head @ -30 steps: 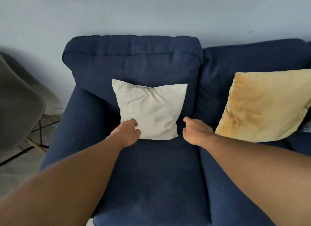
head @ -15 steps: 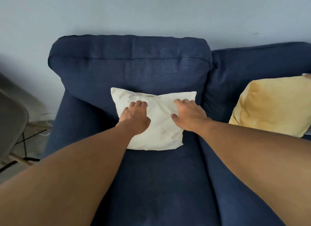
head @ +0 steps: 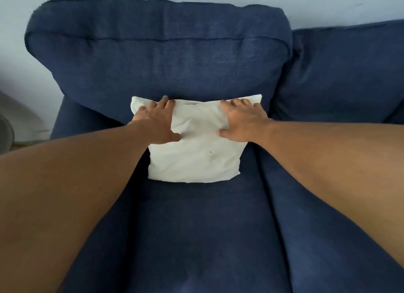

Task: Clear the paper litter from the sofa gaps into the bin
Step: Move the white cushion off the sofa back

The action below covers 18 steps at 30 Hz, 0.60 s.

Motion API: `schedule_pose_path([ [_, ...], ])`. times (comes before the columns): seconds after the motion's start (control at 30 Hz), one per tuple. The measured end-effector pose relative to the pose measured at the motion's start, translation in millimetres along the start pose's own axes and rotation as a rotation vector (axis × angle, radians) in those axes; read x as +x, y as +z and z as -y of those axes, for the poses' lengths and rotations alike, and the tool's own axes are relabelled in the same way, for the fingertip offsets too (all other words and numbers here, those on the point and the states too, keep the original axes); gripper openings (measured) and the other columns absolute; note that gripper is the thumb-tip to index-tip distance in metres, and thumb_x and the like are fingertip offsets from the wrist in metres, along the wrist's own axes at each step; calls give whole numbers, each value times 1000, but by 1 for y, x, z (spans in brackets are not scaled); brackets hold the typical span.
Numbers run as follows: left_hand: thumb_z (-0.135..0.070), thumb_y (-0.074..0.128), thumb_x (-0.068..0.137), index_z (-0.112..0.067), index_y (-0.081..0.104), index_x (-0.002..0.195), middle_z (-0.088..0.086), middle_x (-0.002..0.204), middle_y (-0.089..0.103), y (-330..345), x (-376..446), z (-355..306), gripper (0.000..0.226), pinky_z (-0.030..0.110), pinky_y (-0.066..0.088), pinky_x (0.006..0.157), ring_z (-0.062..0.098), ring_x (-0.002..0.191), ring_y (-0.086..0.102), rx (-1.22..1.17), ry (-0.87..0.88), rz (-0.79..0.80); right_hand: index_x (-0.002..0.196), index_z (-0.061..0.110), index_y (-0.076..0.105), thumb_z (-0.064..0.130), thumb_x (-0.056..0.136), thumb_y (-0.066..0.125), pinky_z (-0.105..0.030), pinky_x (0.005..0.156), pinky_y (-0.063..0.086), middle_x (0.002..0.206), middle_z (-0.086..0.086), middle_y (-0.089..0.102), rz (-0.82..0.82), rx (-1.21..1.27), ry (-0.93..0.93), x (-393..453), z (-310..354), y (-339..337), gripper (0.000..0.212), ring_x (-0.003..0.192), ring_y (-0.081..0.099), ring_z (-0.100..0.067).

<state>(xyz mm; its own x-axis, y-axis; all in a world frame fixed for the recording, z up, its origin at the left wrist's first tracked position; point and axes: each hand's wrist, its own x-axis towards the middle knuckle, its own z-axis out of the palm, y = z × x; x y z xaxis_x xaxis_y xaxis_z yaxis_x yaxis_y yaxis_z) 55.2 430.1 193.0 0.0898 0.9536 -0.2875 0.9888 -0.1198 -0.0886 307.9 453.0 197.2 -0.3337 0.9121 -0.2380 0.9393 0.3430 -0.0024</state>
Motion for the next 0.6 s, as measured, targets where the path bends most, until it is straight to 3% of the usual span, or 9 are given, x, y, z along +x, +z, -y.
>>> schedule_pose_path([
  [0.13,-85,57,63,-24,23,150,-2,145,47,-1,2,-5,112,49,37,98,29,128,39,55,-22,104,157,26,21,65,82,62,-61,110,26,148,-3,44,17,-51,-6,-8,2,20,94,137,38,-29],
  [0.23,-88,56,56,-33,30,143,-7,126,58,5,-9,-10,106,51,39,93,25,120,45,61,-36,217,159,27,18,70,81,59,-65,110,17,144,-2,47,-11,-106,-25,-19,4,36,98,133,43,-27],
  [0.37,-86,58,50,-34,33,142,-6,130,50,19,-26,-17,108,54,42,94,26,119,51,-1,-46,274,157,28,25,75,78,58,-61,106,19,128,1,54,-133,-154,-69,-36,10,53,98,118,48,-25],
  [0.53,-82,61,48,-31,17,149,-3,139,30,62,-66,-28,122,51,49,91,34,117,54,-106,-67,437,146,23,47,75,71,68,-58,98,29,112,-3,59,-280,-171,-175,-81,23,80,93,100,50,-28],
  [0.6,-80,63,50,-30,13,148,-2,134,30,87,-88,-32,121,45,50,82,32,108,58,-116,-39,447,141,20,51,71,70,72,-60,98,31,107,-5,56,-291,-123,-227,-107,26,98,90,95,48,-30],
])
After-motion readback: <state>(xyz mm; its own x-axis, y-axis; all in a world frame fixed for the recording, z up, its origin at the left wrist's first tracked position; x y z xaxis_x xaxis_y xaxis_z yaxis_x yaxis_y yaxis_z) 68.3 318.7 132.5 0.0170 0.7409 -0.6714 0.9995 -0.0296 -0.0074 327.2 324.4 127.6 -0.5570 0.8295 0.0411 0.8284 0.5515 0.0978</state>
